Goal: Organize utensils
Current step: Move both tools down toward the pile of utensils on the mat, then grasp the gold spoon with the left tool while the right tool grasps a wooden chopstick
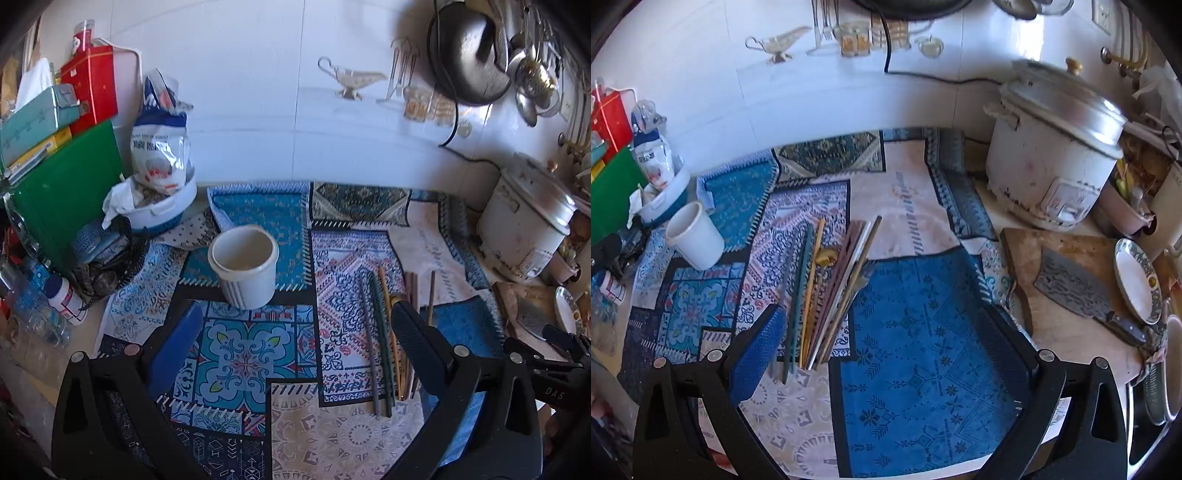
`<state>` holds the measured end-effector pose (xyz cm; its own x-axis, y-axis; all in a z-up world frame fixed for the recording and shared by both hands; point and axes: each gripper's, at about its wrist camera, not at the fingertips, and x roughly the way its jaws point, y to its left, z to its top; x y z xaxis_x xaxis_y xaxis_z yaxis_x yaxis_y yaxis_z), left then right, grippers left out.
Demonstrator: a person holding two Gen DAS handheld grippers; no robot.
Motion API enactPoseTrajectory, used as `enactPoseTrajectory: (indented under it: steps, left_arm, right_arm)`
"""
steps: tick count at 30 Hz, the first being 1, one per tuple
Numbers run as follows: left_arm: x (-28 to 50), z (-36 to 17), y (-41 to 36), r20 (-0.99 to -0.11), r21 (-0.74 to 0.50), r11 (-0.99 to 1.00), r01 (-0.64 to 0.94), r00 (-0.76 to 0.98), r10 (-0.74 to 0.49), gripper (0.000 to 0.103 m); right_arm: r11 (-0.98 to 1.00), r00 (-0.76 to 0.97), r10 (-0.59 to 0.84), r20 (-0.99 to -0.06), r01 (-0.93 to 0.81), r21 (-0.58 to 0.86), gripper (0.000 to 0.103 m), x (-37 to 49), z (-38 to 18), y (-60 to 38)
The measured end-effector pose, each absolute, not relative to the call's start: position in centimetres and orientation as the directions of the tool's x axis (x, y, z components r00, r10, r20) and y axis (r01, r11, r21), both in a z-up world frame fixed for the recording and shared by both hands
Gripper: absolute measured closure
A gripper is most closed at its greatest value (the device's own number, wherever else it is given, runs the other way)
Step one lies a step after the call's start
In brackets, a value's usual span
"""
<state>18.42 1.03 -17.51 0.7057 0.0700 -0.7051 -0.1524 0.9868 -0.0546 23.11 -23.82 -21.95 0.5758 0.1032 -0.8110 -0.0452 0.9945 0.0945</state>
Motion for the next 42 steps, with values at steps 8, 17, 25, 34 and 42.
enactPoseTrajectory:
  steps: [8,17,25,34,42]
  left_arm:
    - [23.2,-26.0,-1.2,-0.854,0.018,0.989,-0.145,0.513,0.091,0.011]
    - [26.9,-29.0,-4.1,-0.898,0.013,0.997,-0.078,0.437,0.045,0.024]
    - [30.7,-30.1,-5.8,-0.92,-0.001,0.999,-0.04,0.392,0.015,0.036]
    - [33.5,-32.2,-6.0,-0.949,-0.11,0.993,-0.036,0.3,-0.095,0.061]
    - [34.3,-32.1,-7.6,-0.945,-0.155,0.988,-0.012,0.292,-0.145,0.065]
  right_arm:
    - [0.994,0.398,0.112,-0.911,-0.046,0.102,0.027,29.1,-27.7,-26.1]
    - [0.981,0.297,0.191,-0.935,-0.041,0.188,0.046,34.9,-30.6,-26.8]
    - [0.949,0.271,0.31,-0.911,-0.032,0.313,0.052,39.7,-31.4,-25.8]
    - [0.931,0.193,0.364,-0.911,-0.074,0.357,0.075,42.5,-33.0,-24.6]
    - [0.926,0.177,0.375,-0.91,-0.111,0.36,0.092,42.9,-33.3,-24.5]
